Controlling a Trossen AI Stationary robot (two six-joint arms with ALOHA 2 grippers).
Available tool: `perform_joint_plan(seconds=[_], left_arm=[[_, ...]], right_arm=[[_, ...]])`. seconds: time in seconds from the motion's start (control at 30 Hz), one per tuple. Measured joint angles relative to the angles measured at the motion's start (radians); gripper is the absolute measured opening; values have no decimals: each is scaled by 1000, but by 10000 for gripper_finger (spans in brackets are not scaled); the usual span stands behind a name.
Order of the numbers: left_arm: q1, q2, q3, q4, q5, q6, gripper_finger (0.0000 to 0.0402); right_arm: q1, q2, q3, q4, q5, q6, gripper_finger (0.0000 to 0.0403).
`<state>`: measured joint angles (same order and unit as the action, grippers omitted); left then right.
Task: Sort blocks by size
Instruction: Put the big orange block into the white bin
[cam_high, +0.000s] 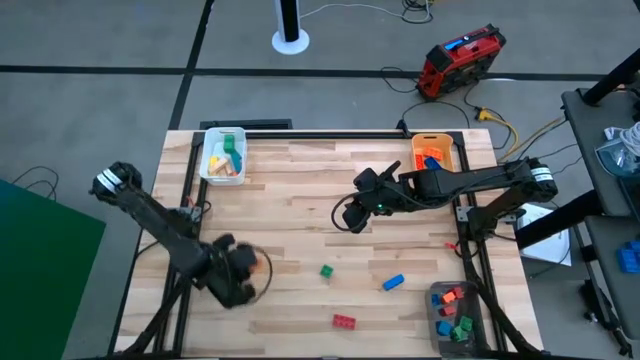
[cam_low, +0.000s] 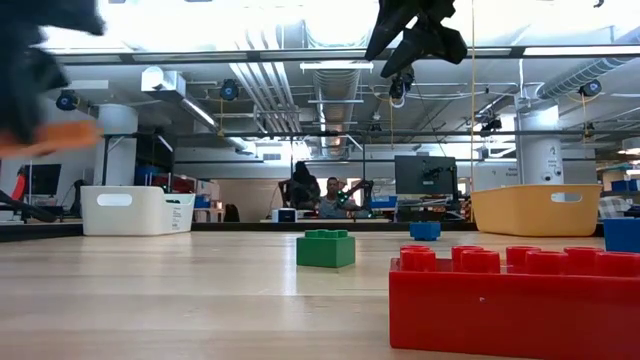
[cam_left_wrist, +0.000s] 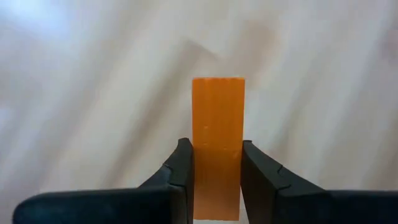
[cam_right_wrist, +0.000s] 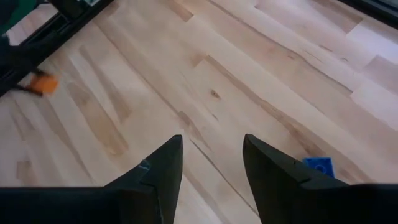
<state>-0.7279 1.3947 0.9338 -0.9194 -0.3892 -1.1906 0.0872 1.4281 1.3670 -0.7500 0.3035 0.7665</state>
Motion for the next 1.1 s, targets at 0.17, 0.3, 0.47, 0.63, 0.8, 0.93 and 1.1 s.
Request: perform_joint_plan(seconds=[0.17, 0.3, 0.47, 0.63, 0.8, 0.93, 1.1], left_arm=[[181, -114, 1, -160, -125, -116, 64], [390, -189, 0, -252, -172, -127, 64], [735, -258, 0, -275, -163, -53, 66], [1078, -280, 24, -236, -116, 185, 75], [1368, -271, 37, -129, -22, 433, 78], [1530, -235, 37, -114, 61, 532, 80], [1604, -186, 37, -119, 67, 579, 99]], right_arm=[[0, 0, 0, 8, 12, 0, 153], [0, 0, 0, 8, 12, 4, 148], [0, 0, 0, 8, 12, 10, 137], [0, 0, 0, 7, 12, 22, 124], [0, 0, 0, 7, 12, 37, 114], [0, 0, 0, 7, 12, 47, 108], [0, 0, 0, 7, 12, 48, 109]])
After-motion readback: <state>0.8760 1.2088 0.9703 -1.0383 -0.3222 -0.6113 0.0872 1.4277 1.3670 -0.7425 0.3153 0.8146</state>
